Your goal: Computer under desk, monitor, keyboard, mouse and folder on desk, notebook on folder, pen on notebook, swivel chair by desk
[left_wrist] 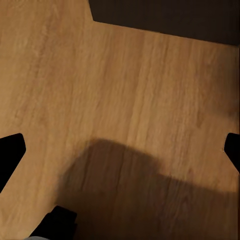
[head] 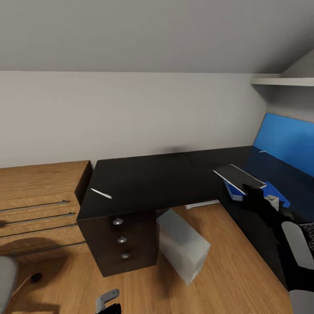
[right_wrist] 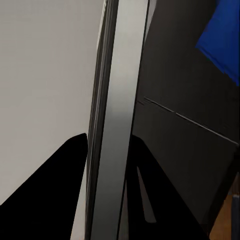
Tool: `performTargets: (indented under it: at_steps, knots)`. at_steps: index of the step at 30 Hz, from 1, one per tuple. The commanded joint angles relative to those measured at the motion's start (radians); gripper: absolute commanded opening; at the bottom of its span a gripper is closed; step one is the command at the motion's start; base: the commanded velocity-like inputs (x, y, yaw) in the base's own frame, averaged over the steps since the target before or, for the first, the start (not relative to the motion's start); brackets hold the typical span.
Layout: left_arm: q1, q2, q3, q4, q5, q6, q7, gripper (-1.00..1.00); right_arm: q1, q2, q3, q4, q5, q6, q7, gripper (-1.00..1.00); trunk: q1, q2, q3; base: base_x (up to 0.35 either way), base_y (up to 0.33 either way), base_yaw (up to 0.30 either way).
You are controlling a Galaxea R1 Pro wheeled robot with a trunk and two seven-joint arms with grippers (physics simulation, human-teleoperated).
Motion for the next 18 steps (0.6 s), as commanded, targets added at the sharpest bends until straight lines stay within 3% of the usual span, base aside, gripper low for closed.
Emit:
performTargets:
  at_steps: [1, 8, 18]
  knots:
    - [-0.001, 0.001, -0.008, -0.002, 0.008, -0.003, 0.008, 1.00, -0.001, 0.000, -0.003, -0.002, -0.013, 0.004, -0.008, -1.00, 0.000, -0.001, -0.001, 0.023, -0.113, -0.201]
    - [-0.001, 0.003, -0.007, -0.002, 0.009, -0.003, 0.008, 1.00, -0.001, 0.000, -0.007, -0.002, -0.007, 0.009, -0.006, -1.00, 0.000, -0.001, -0.001, 0.114, -0.198, -0.044]
    - [-0.001, 0.002, -0.007, -0.002, 0.011, -0.003, 0.008, 1.00, -0.001, 0.000, -0.008, -0.004, -0.005, 0.009, -0.006, -1.00, 0.000, -0.001, -0.001, 0.010, -0.018, -0.001]
